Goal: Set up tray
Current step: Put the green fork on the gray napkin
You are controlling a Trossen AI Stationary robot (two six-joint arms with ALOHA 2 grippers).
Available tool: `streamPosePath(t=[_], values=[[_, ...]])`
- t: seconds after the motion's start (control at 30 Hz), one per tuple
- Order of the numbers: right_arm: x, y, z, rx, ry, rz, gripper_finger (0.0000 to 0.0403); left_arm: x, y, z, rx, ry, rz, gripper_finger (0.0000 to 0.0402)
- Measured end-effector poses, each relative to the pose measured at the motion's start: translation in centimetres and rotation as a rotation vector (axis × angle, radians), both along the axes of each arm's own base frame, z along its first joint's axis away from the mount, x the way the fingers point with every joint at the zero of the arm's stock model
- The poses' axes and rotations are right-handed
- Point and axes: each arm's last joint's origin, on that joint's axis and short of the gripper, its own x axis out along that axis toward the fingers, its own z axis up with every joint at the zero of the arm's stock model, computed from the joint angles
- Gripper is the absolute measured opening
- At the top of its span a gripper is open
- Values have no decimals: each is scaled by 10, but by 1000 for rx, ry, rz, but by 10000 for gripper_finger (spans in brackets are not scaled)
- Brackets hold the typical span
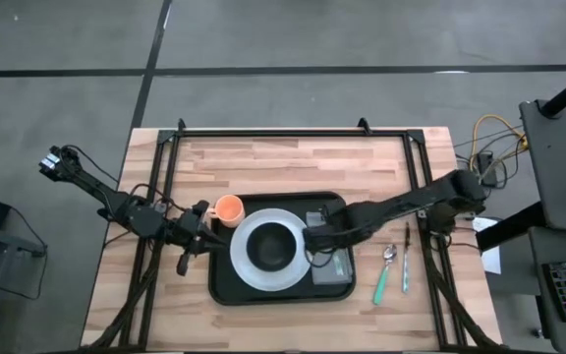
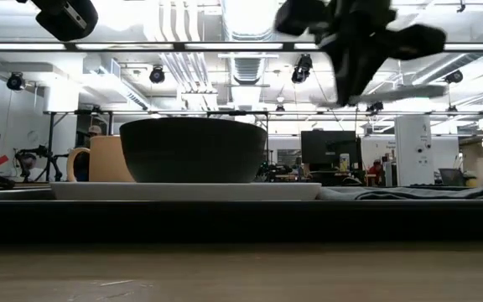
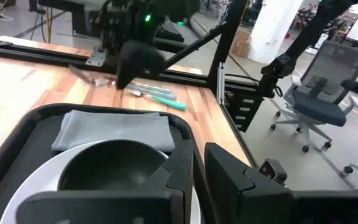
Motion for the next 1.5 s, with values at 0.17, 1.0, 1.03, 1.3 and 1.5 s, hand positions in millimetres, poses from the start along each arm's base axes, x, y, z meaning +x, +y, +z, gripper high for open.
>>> streamPosePath(t=[0.17,1.0,1.03,1.3,1.5], values=[[31,-3,-12,35,-47,-48,11,-2,0,2,-14,-9,-52,23],[51,-9,-51,28,121,-172,11,-12,2,8,-42,-39,-153,23],[50,-9,-53,29,127,-170,11,-12,2,8,-43,-40,-154,23],[50,-14,-63,38,122,-170,11,-12,2,8,-40,-33,-154,23],[47,-15,-73,37,149,-171,11,-12,2,5,-29,-10,-157,23]])
